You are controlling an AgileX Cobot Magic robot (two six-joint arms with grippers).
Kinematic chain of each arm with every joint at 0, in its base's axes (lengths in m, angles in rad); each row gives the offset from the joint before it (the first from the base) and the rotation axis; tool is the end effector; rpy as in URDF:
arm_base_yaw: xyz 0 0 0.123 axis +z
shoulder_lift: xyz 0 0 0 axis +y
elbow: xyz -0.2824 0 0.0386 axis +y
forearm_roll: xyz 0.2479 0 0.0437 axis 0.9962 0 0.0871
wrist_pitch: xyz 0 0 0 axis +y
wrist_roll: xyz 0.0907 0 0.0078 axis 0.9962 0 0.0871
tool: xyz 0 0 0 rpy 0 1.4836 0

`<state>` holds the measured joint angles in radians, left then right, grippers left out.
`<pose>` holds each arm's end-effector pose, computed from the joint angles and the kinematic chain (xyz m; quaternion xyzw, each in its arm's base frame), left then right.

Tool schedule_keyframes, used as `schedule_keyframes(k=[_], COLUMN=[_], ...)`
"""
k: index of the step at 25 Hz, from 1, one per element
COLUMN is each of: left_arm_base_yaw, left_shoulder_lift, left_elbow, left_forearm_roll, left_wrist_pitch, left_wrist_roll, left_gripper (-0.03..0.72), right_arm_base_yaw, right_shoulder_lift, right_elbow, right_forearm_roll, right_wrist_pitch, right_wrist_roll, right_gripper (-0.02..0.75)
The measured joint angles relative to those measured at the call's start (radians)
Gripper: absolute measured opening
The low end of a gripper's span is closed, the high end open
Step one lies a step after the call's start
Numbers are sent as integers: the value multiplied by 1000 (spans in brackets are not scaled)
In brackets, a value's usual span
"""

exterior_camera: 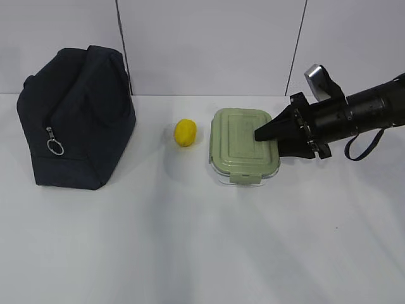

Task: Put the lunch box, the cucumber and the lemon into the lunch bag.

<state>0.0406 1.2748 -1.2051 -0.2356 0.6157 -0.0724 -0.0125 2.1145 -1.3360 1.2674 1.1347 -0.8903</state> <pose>0.2803 -0.0009 0.3808 -0.1026 0.8735 -0.1122 0.4624 0.4011 0.0738 0.1583 -0.0533 0.8580 0.4951 0.1261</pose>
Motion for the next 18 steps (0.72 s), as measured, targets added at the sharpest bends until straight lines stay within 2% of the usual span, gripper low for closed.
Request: schedule_keyframes(k=[4,9,12,15,18], left_arm_base_yaw=[100,110,127,188,265], left_shoulder_lift=[79,183,254,333,429], left_elbow=[-29,-29,-61,-163,-304], left_forearm_roll=[-187,-394,-452,-494,-580], left_wrist_pitch=[1,1,12,82,221], left_wrist_roll=[113,291,377,404,446], left_gripper=[320,320,320,320,320], right_arm_base_yaw=[0,0,0,0,0], right_shoulder_lift=[-15,-17,-19,-21,-21], right_elbow=[0,0,0,0,0], right_forearm_roll=[0,-2,-2,-2,-2], right_wrist_pitch=[1,2,3,3,3], right_wrist_roll=[0,6,14,16,20], right_gripper=[401,401,401,401,401])
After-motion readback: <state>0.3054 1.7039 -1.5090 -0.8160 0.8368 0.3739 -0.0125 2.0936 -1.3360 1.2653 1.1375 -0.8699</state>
